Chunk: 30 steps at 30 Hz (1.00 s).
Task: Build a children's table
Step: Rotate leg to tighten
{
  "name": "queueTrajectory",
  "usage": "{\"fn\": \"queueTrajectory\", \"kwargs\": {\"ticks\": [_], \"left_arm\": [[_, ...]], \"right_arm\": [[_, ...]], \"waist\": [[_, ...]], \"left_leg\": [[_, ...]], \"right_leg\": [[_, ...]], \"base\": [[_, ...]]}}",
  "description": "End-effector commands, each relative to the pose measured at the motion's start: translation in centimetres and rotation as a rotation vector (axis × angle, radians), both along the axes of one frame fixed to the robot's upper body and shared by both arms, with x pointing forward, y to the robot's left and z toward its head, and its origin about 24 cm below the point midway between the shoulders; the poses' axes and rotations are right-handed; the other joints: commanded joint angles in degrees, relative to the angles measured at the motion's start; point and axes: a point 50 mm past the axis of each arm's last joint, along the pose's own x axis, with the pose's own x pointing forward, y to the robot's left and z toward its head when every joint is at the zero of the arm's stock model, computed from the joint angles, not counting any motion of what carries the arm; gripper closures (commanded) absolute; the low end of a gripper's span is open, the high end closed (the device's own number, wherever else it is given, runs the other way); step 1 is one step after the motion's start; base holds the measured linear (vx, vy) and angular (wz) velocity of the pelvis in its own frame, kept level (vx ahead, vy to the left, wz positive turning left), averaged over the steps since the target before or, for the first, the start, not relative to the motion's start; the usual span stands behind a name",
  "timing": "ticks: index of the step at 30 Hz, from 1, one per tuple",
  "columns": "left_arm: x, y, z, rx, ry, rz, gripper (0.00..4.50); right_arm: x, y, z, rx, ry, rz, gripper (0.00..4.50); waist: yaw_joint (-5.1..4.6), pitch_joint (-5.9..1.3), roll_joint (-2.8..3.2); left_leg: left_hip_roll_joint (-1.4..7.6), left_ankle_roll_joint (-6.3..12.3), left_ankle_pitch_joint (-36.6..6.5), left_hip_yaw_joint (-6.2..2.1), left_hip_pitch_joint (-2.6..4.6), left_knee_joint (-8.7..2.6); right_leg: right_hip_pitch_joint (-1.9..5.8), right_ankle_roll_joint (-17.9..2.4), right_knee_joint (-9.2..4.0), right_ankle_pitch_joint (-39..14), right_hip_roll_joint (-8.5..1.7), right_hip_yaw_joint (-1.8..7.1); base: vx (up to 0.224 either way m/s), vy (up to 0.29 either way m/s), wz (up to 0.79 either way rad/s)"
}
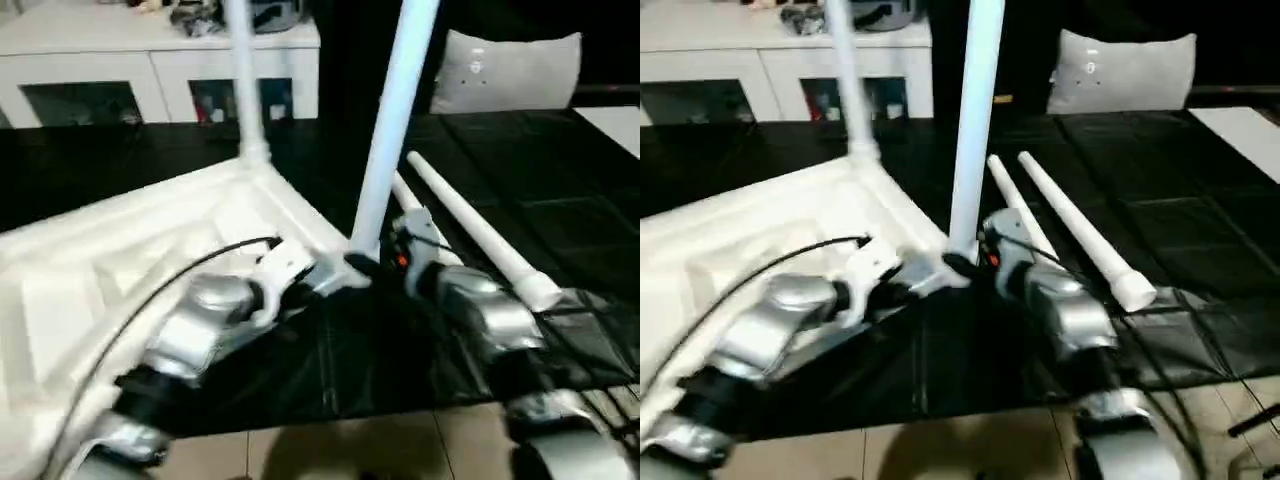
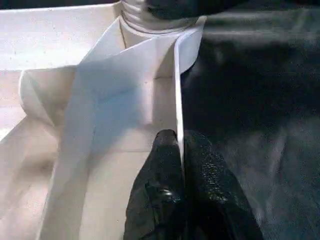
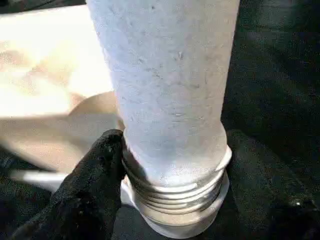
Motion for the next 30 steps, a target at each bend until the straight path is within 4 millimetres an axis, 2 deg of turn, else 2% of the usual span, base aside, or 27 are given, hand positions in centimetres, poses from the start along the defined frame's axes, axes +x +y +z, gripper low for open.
{"fn": "queueTrajectory", "kwargs": {"ticks": [1,3,6,7,9,13,14,16,18,22,23,25,29,30], "left_arm": [[0.0,-2.6,1.6,-0.108,-0.06,-0.06,4.5],[0.4,-2.4,1.7,-0.069,-0.099,-0.053,4.5],[0.5,-2.0,1.7,-0.043,-0.121,-0.054,4.5],[0.6,-1.7,1.7,-0.028,-0.134,-0.061,4.5],[0.7,-1.2,1.7,-0.01,-0.147,-0.075,4.5],[0.3,0.4,1.2,0.059,-0.175,-0.195,4.5],[0.2,0.7,1.1,0.063,-0.173,-0.215,4.5],[0.0,1.2,1.1,0.067,-0.174,-0.259,4.5],[-0.4,2.2,0.8,0.11,-0.149,-0.322,4.5],[-0.5,2.7,0.8,0.127,-0.156,-0.336,4.5],[-0.1,2.8,0.9,0.099,-0.164,-0.302,4.22],[-0.1,2.7,1.0,0.068,-0.162,-0.296,3.95],[0.0,2.7,0.7,0.083,-0.178,-0.306,3.91],[0.0,2.7,0.7,0.085,-0.178,-0.309,3.72]], "right_arm": [[-0.8,1.5,-1.8,0.033,0.108,0.007,1.24],[-0.8,1.2,-1.6,0.03,0.068,0.021,1.1],[-1.0,0.8,-1.4,0.031,0.043,0.037,0.85],[-1.1,0.5,-1.3,0.026,0.026,0.05,0.79],[-1.2,-0.1,-1.0,0.027,-0.003,0.066,0.5],[-1.7,-3.0,-0.1,-0.009,-0.077,0.087,0.27],[-2.0,-3.5,0.2,0.007,-0.084,0.113,0.07],[-2.4,-4.4,0.6,0.001,-0.102,0.142,0.07],[-3.2,-5.3,1.0,-0.033,-0.125,0.211,0.07],[-3.6,-5.8,1.2,-0.044,-0.136,0.231,0.07],[-3.6,-6.0,1.2,-0.065,-0.141,0.232,0.0],[-4.2,-5.7,1.0,-0.059,-0.123,0.293,0.0],[-5.3,-5.0,0.8,-0.028,-0.09,0.383,0.0],[-5.5,-4.9,0.7,-0.027,-0.084,0.393,0.0]], "waist": [[0.32,-3.09,-0.69],[0.45,-3.14,-0.56],[0.75,-3.34,-0.48],[0.82,-3.34,-0.22],[0.93,-3.47,-0.41],[1.58,-3.52,-0.49],[1.76,-3.72,-0.44],[2.11,-4.01,-0.48],[2.22,-3.99,-0.22],[2.02,-3.85,-0.17],[2.08,-3.79,0.23],[2.11,-3.8,-0.07],[2.15,-3.66,-0.17],[2.12,-3.68,-0.29]], "left_leg": [[2.71,1.56,-14.53,-1.53,-0.08,-4.4],[2.81,1.88,-14.49,-1.56,-0.25,-4.52],[3.05,2.38,-13.35,-1.41,-0.24,-4.63],[3.08,2.43,-13.33,-1.43,-0.3,-4.66],[3.03,2.75,-12.9,-1.24,-0.32,-4.57],[2.97,3.55,-11.19,-1.25,-0.45,-4.58],[3.01,3.69,-9.78,-1.16,-0.48,-4.44],[3.17,4.33,-7.08,-1.11,-0.6,-4.25],[3.23,5.28,-5.78,-1.08,-0.71,-4.11],[3.21,5.24,-7.44,-0.93,-0.65,-4.13],[3.29,4.77,-7.84,-0.99,-0.57,-4.17],[3.27,4.39,-8.47,-0.95,-0.57,-4.2],[3.32,4.21,-9.75,-1.1,-0.69,-4.33],[3.3,4.28,-9.78,-1.11,-0.7,-4.37]], "right_leg": [[2.05,-6.47,-5.98,-33.78,-4.27,2.18],[2.12,-6.59,-5.8,-32.31,-4.24,2.22],[2.2,-8.61,-5.23,-26.5,-4.12,2.45],[2.29,-8.76,-5.15,-25.87,-4.11,2.47],[2.43,-9.33,-4.95,-23.92,-4.1,2.58],[2.65,-9.05,-4.95,-23.58,-4.21,2.59],[2.72,-9.4,-4.63,-21.52,-4.17,2.7],[2.88,-10.65,-3.82,-15.81,-4.03,2.76],[2.83,-12.24,-3.37,-11.99,-3.94,2.64],[2.82,-13.34,-3.55,-12.4,-3.93,2.63],[2.76,-13.47,-3.58,-13.15,-4.04,2.68],[2.85,-13.36,-3.71,-13.89,-3.93,2.62],[2.97,-12.36,-3.94,-15.87,-4.03,2.64],[3.0,-12.14,-4.01,-16.19,-4.01,2.63]], "base": [[0.0,0.0,0.0],[0.0,0.0,0.0],[0.0,0.0,0.0],[0.0,0.0,0.0],[0.0,0.0,0.0],[0.0,0.0,0.0],[0.0,0.0,0.0],[0.0,0.0,0.0],[0.0,0.0,0.0],[0.0,0.0,0.0],[0.0,0.0,0.0],[0.0,0.0,0.0],[0.0,0.0,0.0],[0.0,0.0,0.0]]}}
